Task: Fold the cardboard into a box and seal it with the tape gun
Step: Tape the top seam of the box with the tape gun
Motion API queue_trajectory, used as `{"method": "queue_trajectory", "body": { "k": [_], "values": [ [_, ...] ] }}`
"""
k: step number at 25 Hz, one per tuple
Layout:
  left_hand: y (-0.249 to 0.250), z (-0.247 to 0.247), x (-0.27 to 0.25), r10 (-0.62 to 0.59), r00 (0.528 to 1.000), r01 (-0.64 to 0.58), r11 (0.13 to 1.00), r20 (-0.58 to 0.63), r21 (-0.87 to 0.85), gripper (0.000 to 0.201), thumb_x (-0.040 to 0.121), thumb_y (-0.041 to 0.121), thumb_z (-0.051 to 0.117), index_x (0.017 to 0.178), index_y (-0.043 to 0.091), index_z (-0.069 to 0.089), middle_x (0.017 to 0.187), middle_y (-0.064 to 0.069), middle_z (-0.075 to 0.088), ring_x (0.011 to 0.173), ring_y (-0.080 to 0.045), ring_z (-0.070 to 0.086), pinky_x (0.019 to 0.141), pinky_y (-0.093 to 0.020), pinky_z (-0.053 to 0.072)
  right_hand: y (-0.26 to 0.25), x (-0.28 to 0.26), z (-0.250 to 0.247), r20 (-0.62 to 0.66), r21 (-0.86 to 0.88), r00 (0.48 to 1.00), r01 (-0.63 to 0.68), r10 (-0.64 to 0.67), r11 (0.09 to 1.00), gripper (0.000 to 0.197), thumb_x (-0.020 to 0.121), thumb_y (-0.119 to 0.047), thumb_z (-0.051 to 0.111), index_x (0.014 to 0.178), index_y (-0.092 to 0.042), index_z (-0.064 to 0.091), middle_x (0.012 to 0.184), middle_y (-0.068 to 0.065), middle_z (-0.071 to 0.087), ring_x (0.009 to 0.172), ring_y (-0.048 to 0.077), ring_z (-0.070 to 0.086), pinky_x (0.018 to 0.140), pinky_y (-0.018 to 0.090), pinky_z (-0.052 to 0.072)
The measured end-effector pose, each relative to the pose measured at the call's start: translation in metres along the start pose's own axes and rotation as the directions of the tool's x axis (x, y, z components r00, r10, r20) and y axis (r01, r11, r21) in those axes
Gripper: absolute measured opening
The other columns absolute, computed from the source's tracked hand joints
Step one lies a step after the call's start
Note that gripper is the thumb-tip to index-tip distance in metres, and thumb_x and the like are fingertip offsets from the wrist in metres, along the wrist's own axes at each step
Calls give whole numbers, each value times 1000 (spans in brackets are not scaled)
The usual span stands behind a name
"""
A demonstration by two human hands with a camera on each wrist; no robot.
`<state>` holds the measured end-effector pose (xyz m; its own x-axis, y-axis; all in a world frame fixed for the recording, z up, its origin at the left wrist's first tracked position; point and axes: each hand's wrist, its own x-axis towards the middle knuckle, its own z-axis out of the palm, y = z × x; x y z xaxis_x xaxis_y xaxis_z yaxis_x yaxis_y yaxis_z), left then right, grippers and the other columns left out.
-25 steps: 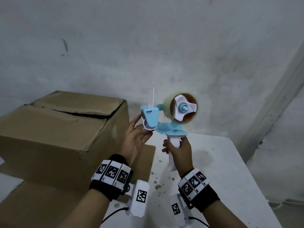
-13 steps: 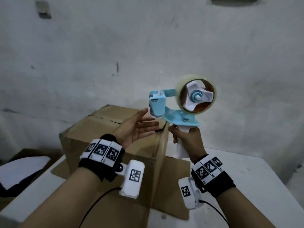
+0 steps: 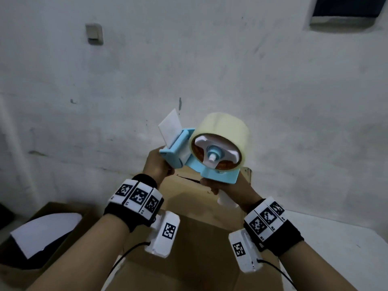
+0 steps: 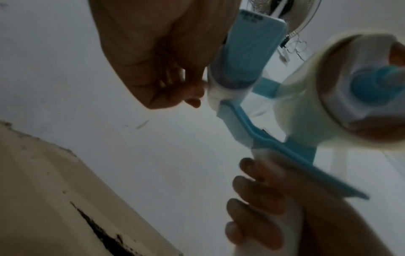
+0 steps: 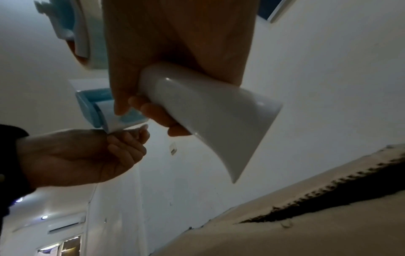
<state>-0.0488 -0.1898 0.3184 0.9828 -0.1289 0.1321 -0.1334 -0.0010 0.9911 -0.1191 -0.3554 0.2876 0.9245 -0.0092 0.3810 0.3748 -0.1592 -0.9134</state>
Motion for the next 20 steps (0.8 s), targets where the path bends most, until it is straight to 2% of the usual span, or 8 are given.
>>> {"method": "queue_trajectory", "body": {
  "k": [3,6,7,8,11,13,16,20],
  "values": [
    [1,-11,19,189,979,-154,936,-83,316,32,81,-17,37,70,9,52,55,-4,42,55,-20,34,46,-21,30,0,25,9,28,-72,999,-36,38,997,32,78,0,70,55,-14,54,45,-3,51,43,12,45,51,23,44],
    [0,-29,45,257,956,-141,826,-141,545,28,83,-12,42,94,4,63,80,-17,63,76,-30,51,59,-23,36,8,55,24,88,0,993,-77,77,997,28,81,0,65,58,-13,57,44,-2,47,42,13,42,48,24,42],
    [-1,-35,55,246,956,-114,815,-162,568,26,85,-9,43,96,1,64,88,-22,65,84,-33,54,65,-25,35,10,62,29,97,13,991,-95,93,995,24,82,1,64,62,-12,58,45,-2,47,41,12,42,46,24,41],
    [-4,-43,66,235,957,-94,810,-172,579,23,84,-8,43,89,1,63,84,-22,63,84,-34,54,64,-25,32,12,70,34,109,18,987,-119,116,993,22,83,1,64,65,-11,57,47,-1,47,42,12,41,45,24,40],
    [-15,-61,97,216,968,-89,770,-127,632,30,77,-13,43,57,10,47,70,-17,50,72,-25,42,58,-25,25,18,91,39,138,13,973,-187,183,982,21,83,1,64,68,-11,56,51,4,42,44,16,38,42,23,36],
    [-20,-73,118,207,972,-92,774,-112,626,27,79,-9,47,60,9,51,69,-15,50,71,-24,42,62,-25,29,21,104,38,142,4,959,-249,246,968,21,83,0,64,69,-11,53,50,2,40,43,14,36,41,24,31],
    [-25,-94,155,191,976,-102,823,-103,559,21,88,18,57,70,8,60,52,-7,46,62,-26,45,53,-26,32,24,120,35,111,-14,935,-338,338,941,22,76,-4,71,69,-12,51,47,-1,40,39,11,35,41,23,28],
    [-57,-106,185,68,994,-107,778,87,619,25,88,24,58,69,8,63,50,-2,48,51,-15,42,49,-21,31,40,133,30,87,-155,882,-447,463,881,25,83,8,60,69,-9,47,40,-5,41,33,6,35,38,19,27]
  ]
}}
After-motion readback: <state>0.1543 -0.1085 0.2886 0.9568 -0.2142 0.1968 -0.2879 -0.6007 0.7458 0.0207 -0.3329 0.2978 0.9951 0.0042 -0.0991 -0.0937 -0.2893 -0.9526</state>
